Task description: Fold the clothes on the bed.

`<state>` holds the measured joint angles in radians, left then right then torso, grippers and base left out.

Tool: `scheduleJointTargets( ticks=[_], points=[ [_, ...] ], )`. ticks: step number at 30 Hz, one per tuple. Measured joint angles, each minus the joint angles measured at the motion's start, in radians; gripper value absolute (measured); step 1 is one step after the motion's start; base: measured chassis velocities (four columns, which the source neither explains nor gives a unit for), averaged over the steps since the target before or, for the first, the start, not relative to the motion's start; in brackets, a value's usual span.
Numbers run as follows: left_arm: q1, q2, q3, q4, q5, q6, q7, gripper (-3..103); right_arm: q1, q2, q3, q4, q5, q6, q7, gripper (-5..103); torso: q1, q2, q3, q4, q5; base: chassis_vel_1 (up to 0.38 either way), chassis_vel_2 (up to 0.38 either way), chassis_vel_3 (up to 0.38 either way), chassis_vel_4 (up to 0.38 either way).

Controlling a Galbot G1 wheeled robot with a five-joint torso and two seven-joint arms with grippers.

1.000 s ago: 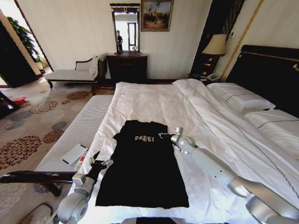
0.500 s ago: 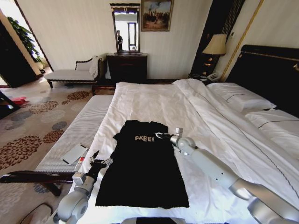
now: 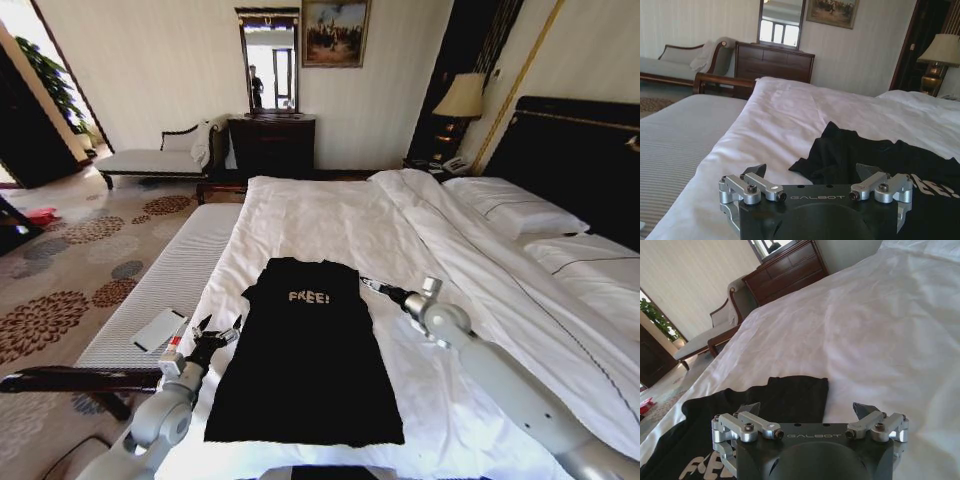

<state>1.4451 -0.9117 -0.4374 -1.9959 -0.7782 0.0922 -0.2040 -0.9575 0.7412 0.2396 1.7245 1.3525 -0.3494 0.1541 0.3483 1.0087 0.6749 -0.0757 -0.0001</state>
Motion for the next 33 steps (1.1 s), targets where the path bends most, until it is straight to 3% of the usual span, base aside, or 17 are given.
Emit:
scheduleJointTargets(
  ticks=[7, 9, 16, 31, 33],
  points=[
    [-0.155, 0.027, 0.016, 0.123, -0.156, 0.025, 0.044, 100, -0.038, -0.030, 0.032, 0.012, 0.004, 0.001, 0.006, 100, 0.000, 0.000, 0.000, 0.0008, 0.0003, 0.000, 0.000, 0.000, 0.000],
    [-0.164, 0.026, 0.017, 0.131, -0.165, 0.027, 0.047, 100, -0.041, -0.031, 0.034, 0.013, 0.004, 0.001, 0.007, 100, 0.000, 0.000, 0.000, 0.0008, 0.0002, 0.000, 0.000, 0.000, 0.000],
    [-0.245, -0.032, 0.025, 0.254, -0.341, 0.071, 0.055, 100, -0.050, -0.063, 0.038, 0.025, 0.016, -0.001, 0.015, 100, 0.000, 0.000, 0.000, 0.0008, 0.0003, 0.000, 0.000, 0.000, 0.000],
    [-0.373, -0.112, 0.103, 0.363, -0.439, 0.095, 0.071, 103, -0.075, -0.078, 0.048, 0.035, 0.016, -0.010, 0.017, 100, 0.000, 0.000, 0.000, 0.0004, 0.0002, 0.000, 0.000, 0.000, 0.000],
    [-0.394, -0.119, 0.111, 0.378, -0.457, 0.099, 0.064, 100, -0.076, -0.078, 0.046, 0.039, 0.016, -0.011, 0.017, 100, 0.000, 0.000, 0.000, 0.0004, 0.0002, 0.000, 0.000, 0.000, 0.000]
  ],
)
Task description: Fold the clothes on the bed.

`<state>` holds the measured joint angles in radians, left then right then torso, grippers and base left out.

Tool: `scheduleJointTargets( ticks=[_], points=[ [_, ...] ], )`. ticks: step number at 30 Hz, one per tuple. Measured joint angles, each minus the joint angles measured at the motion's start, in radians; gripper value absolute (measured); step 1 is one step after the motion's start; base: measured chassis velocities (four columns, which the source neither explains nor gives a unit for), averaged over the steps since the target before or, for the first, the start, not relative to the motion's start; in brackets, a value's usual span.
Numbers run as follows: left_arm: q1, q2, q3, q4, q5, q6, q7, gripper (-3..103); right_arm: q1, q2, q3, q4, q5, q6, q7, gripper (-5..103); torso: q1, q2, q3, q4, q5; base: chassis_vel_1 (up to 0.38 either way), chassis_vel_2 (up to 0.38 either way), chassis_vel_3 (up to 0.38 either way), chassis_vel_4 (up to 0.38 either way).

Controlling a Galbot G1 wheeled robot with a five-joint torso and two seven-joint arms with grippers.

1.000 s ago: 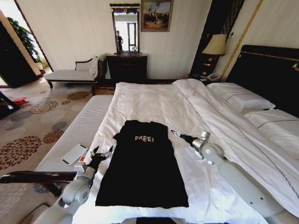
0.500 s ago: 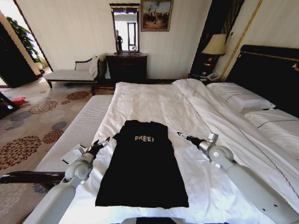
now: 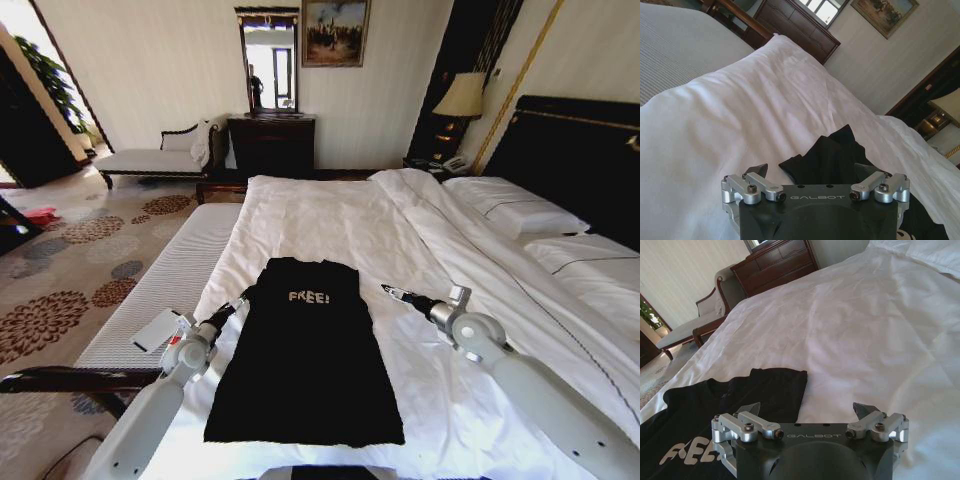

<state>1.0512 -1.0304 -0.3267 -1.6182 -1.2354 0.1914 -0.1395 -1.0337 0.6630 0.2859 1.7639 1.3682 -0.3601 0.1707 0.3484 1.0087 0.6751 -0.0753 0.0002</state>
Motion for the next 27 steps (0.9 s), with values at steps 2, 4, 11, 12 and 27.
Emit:
scheduleJointTargets(
  ticks=[2, 4, 11, 12, 27],
  points=[
    [-0.006, -0.003, 0.002, 0.006, -0.007, 0.002, -0.003, 99, 0.000, -0.001, -0.001, 0.002, 0.000, 0.000, 0.000, 100, 0.000, 0.000, 0.000, 0.0000, 0.0000, 0.000, 0.000, 0.000, 0.000],
    [-0.019, -0.012, 0.012, 0.025, -0.015, 0.005, -0.009, 98, 0.002, -0.004, -0.003, 0.004, 0.002, -0.001, 0.000, 100, 0.000, 0.000, 0.000, 0.0001, -0.0001, 0.000, 0.000, 0.000, 0.000],
    [-0.048, -0.048, 0.026, 0.074, -0.012, 0.006, -0.007, 94, -0.002, -0.011, -0.003, 0.007, 0.003, -0.001, -0.001, 100, 0.000, 0.000, 0.000, 0.0000, -0.0002, 0.000, 0.000, 0.000, 0.000],
    [-0.048, -0.048, 0.026, 0.074, -0.012, 0.006, -0.007, 94, -0.002, -0.011, -0.003, 0.007, 0.003, -0.001, -0.001, 100, 0.000, 0.000, 0.000, 0.0000, -0.0002, 0.000, 0.000, 0.000, 0.000],
    [-0.087, -0.088, 0.044, 0.145, -0.008, -0.008, -0.002, 41, -0.026, -0.013, -0.003, 0.040, 0.000, -0.006, -0.003, 100, 0.000, 0.000, 0.000, 0.0000, -0.0001, 0.000, 0.000, 0.000, 0.000]
  ],
)
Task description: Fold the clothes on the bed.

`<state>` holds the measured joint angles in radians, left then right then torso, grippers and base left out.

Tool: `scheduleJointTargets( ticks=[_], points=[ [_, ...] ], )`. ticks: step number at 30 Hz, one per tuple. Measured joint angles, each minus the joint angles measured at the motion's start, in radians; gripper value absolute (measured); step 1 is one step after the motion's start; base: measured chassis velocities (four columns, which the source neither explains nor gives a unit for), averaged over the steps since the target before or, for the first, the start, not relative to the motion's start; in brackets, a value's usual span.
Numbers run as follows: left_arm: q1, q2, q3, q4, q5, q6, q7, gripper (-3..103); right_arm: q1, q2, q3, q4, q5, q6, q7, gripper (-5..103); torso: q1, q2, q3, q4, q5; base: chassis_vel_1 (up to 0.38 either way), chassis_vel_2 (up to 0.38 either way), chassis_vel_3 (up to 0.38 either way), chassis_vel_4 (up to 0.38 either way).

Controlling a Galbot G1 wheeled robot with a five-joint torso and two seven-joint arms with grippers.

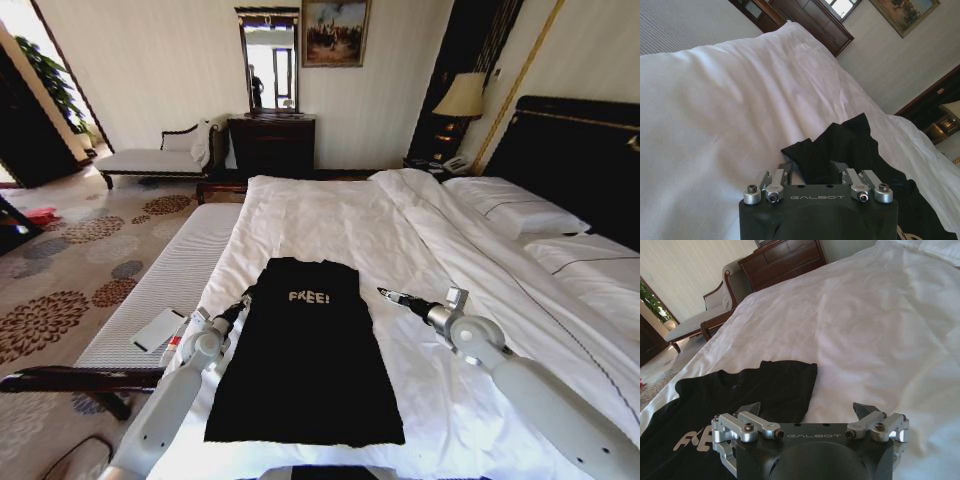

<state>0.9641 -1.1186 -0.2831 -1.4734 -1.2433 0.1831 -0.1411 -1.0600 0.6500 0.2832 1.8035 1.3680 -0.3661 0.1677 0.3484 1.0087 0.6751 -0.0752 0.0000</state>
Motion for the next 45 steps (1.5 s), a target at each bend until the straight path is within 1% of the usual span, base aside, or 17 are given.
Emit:
scheduleJointTargets(
  ticks=[1, 2, 3, 4, 7, 9, 11, 13, 18, 21, 30, 31, 32, 34, 37, 41, 45],
  points=[
    [-0.002, -0.004, 0.000, 0.006, 0.000, 0.000, 0.000, 36, -0.002, -0.001, 0.001, 0.000, 0.000, 0.000, 0.000, 100, 0.000, 0.000, 0.000, -0.0001, 0.0000, 0.000, 0.000, 0.000, 0.000],
    [-0.003, -0.007, -0.001, 0.010, 0.001, -0.001, 0.000, 36, -0.003, -0.002, 0.002, 0.000, 0.000, 0.000, 0.000, 100, 0.000, 0.000, 0.000, 0.0000, 0.0000, 0.000, 0.000, 0.000, 0.000],
    [-0.004, -0.009, -0.001, 0.013, 0.004, -0.003, 0.001, 30, -0.004, -0.003, 0.003, 0.000, 0.000, 0.000, 0.000, 100, 0.000, 0.000, 0.000, -0.0001, 0.0000, 0.000, 0.000, 0.000, 0.000],
    [-0.004, -0.009, -0.001, 0.013, 0.004, -0.003, 0.001, 30, -0.004, -0.003, 0.003, 0.000, 0.000, 0.000, 0.000, 100, 0.000, 0.000, 0.000, -0.0001, 0.0000, 0.000, 0.000, 0.000, 0.000],
    [-0.006, -0.018, 0.002, 0.031, 0.048, -0.025, 0.004, 15, -0.008, -0.007, 0.006, 0.000, 0.000, 0.000, -0.001, 100, 0.000, 0.000, 0.000, 0.0000, -0.0001, 0.000, 0.000, 0.000, 0.000],
    [-0.006, -0.019, 0.002, 0.032, 0.050, -0.026, 0.004, 15, -0.008, -0.008, 0.006, 0.000, 0.000, 0.000, -0.001, 100, 0.000, 0.000, 0.000, 0.0000, -0.0001, 0.000, 0.000, 0.000, 0.000],
    [-0.002, -0.019, -0.002, 0.033, 0.053, -0.028, 0.005, 4, -0.012, -0.008, 0.009, 0.000, 0.000, 0.000, -0.001, 100, 0.000, 0.000, 0.000, 0.0000, -0.0001, 0.000, 0.000, 0.000, 0.000],
    [0.000, -0.015, -0.006, 0.033, 0.050, -0.028, 0.006, 0, -0.014, -0.004, 0.009, 0.000, -0.002, 0.000, -0.001, 100, 0.000, 0.000, 0.000, -0.0001, -0.0001, 0.000, 0.000, 0.000, 0.000],
    [-0.001, -0.005, -0.015, 0.032, 0.036, -0.029, 0.001, 0, -0.018, 0.005, 0.009, -0.001, -0.006, 0.000, -0.001, 100, 0.000, 0.000, 0.000, 0.0002, -0.0001, 0.000, 0.000, 0.000, 0.000],
    [-0.012, 0.018, -0.014, 0.034, 0.009, -0.045, -0.007, 0, -0.031, 0.010, 0.013, 0.003, -0.014, 0.000, -0.001, 100, 0.000, 0.000, 0.000, 0.0000, -0.0001, 0.000, 0.000, 0.000, 0.000],
    [-0.016, 0.063, -0.046, 0.008, -0.038, -0.051, -0.014, 0, -0.053, 0.018, 0.027, 0.016, -0.022, 0.001, -0.003, 100, 0.000, 0.000, 0.000, -0.0001, -0.0002, 0.000, 0.000, 0.000, 0.000],
    [-0.012, 0.081, -0.046, 0.000, -0.050, -0.051, -0.014, 0, -0.053, 0.017, 0.027, 0.017, -0.022, 0.001, -0.002, 100, 0.000, 0.000, 0.000, -0.0001, 0.0000, 0.000, 0.000, 0.000, 0.000],
    [-0.012, 0.081, -0.046, 0.000, -0.050, -0.051, -0.014, 0, -0.053, 0.017, 0.027, 0.017, -0.022, 0.001, -0.002, 100, 0.000, 0.000, 0.000, -0.0001, 0.0000, 0.000, 0.000, 0.000, 0.000],
    [-0.008, 0.126, -0.048, -0.006, -0.069, -0.051, -0.011, 0, -0.052, 0.011, 0.031, 0.021, -0.019, 0.002, -0.002, 100, 0.000, 0.000, 0.000, 0.0001, -0.0002, 0.000, 0.000, 0.000, 0.000],
    [-0.005, 0.172, -0.063, -0.007, -0.097, -0.051, -0.008, 0, -0.050, 0.009, 0.032, 0.020, -0.018, 0.003, -0.002, 100, 0.000, 0.000, 0.000, 0.0001, -0.0001, 0.000, 0.000, 0.000, 0.000],
    [0.003, 0.188, -0.069, -0.010, -0.102, -0.051, -0.004, 0, -0.048, 0.013, 0.032, 0.018, -0.019, 0.003, -0.003, 100, 0.000, 0.000, 0.000, 0.0002, -0.0002, 0.000, 0.000, 0.000, 0.000],
    [0.009, 0.177, -0.066, -0.010, -0.089, -0.050, -0.003, 0, -0.047, 0.021, 0.030, 0.017, -0.021, 0.003, -0.002, 100, 0.000, 0.000, 0.000, 0.0001, 0.0000, 0.000, 0.000, 0.000, 0.000]
  ],
)
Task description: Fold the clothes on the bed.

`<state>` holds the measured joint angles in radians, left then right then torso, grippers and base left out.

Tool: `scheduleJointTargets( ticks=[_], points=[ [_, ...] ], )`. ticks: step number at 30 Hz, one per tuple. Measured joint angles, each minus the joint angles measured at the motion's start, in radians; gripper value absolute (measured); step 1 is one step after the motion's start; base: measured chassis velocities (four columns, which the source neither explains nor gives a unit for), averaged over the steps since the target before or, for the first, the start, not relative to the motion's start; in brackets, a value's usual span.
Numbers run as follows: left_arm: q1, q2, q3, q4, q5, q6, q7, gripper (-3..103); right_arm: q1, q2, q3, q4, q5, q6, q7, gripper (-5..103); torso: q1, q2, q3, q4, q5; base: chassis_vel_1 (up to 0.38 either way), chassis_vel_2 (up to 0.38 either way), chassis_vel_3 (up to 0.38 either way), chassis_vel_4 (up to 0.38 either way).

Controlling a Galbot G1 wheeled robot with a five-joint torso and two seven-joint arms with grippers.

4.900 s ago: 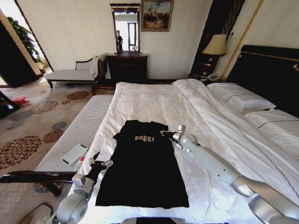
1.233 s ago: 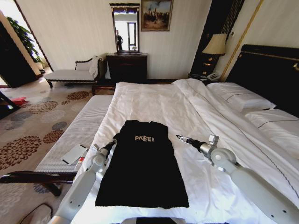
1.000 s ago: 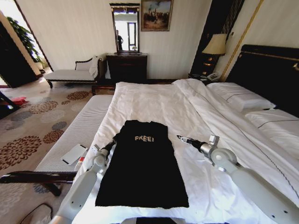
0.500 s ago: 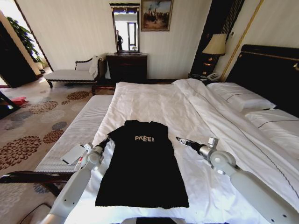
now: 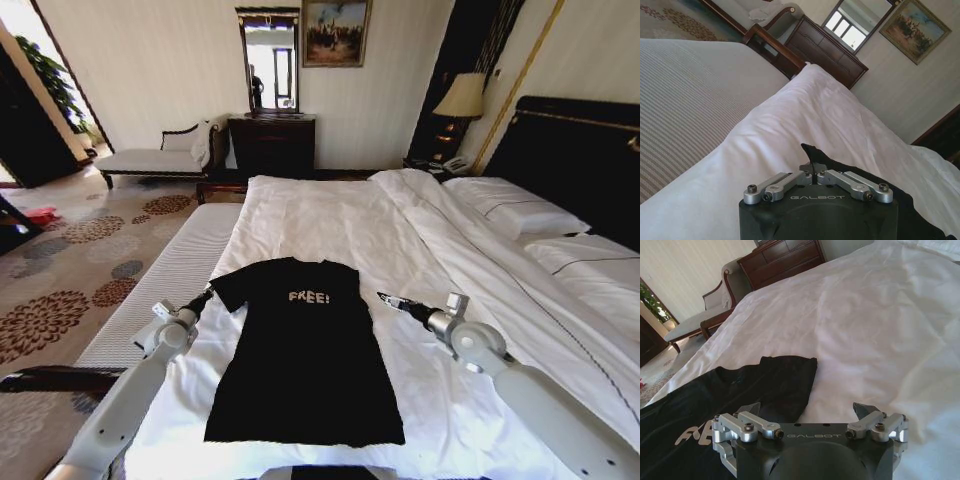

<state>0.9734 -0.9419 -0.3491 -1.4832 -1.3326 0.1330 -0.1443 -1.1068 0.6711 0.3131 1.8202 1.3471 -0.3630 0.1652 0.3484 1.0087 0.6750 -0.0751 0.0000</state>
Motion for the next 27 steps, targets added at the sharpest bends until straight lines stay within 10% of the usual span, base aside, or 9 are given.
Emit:
scheduleJointTargets(
  ticks=[27],
  points=[
    [-0.177, -0.024, 0.313, -0.213, 0.059, 0.025, -0.154, 0, -0.070, 0.021, 0.063, -0.009, -0.028, 0.005, -0.032, 100, 0.000, 0.000, 0.000, -0.0003, 0.0001, 0.000, 0.000, 0.000, 0.000]
  ],
)
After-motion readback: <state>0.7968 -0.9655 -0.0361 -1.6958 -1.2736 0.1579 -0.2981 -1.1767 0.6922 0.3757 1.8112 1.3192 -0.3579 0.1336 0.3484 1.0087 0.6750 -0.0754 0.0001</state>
